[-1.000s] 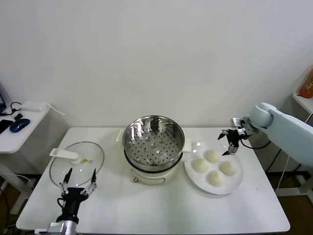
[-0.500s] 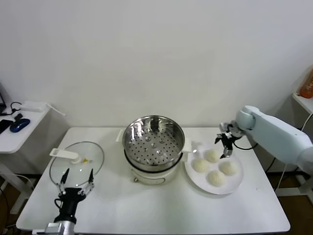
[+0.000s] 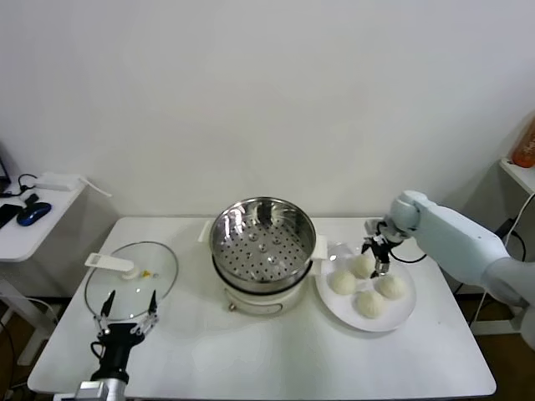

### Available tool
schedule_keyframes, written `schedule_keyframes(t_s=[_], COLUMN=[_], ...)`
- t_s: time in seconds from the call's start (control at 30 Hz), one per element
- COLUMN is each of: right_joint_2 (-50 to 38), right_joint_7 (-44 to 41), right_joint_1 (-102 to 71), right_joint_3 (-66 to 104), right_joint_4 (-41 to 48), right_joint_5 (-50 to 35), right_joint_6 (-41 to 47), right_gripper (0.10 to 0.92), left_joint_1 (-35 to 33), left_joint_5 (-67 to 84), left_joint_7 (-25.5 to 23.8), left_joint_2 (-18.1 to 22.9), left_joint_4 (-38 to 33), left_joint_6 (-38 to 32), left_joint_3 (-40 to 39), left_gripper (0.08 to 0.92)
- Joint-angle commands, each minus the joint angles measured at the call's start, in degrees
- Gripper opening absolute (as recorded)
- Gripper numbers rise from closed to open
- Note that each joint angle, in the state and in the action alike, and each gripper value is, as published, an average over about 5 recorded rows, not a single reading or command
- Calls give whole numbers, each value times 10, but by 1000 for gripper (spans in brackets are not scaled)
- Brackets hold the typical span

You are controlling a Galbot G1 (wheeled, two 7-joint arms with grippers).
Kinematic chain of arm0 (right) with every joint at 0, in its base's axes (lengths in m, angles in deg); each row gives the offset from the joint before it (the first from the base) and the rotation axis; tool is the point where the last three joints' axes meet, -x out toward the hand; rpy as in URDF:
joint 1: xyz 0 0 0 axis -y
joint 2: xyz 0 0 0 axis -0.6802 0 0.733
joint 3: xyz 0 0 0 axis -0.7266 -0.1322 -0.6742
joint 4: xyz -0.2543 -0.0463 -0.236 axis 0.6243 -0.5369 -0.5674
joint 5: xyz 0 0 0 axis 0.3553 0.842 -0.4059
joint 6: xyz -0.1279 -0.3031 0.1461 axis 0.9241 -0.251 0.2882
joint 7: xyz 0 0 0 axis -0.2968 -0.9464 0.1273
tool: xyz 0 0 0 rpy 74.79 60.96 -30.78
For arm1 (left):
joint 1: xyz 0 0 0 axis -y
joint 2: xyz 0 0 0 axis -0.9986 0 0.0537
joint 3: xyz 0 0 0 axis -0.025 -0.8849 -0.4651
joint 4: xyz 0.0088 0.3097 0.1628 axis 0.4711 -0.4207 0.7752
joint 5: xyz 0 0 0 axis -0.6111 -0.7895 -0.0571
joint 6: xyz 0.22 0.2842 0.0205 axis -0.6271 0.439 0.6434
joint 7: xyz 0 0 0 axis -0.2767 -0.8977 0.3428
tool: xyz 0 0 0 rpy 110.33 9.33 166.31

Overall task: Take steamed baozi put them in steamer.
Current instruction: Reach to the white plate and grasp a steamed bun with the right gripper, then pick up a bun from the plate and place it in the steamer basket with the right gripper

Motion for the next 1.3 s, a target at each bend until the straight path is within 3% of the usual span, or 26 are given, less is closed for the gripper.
schedule_keyframes(t_s=[0.03, 0.73, 1.13, 1.3], right_joint_2=[13, 11, -82, -119], right_joint_7=[1, 0, -2, -9], right_joint_1=[-11, -10, 65, 146], right_joint_3=[23, 39, -25, -52], right_joint_4=[21, 16, -184, -279], right_joint_5=[22, 24, 17, 78], right_joint_6=[-4, -16, -45, -111], right_gripper=[823, 696, 696, 683], left_joint_1=[-1, -4, -5, -5], left_joint_5=[1, 9, 10, 10], left_joint_7=[1, 3, 4, 4], left_joint_2=[1, 3, 2, 2], left_joint_4=[-1, -2, -1, 0], left_joint_6=[1, 1, 0, -1], left_joint_3=[0, 4, 6, 6], left_gripper=[823, 823, 823, 823])
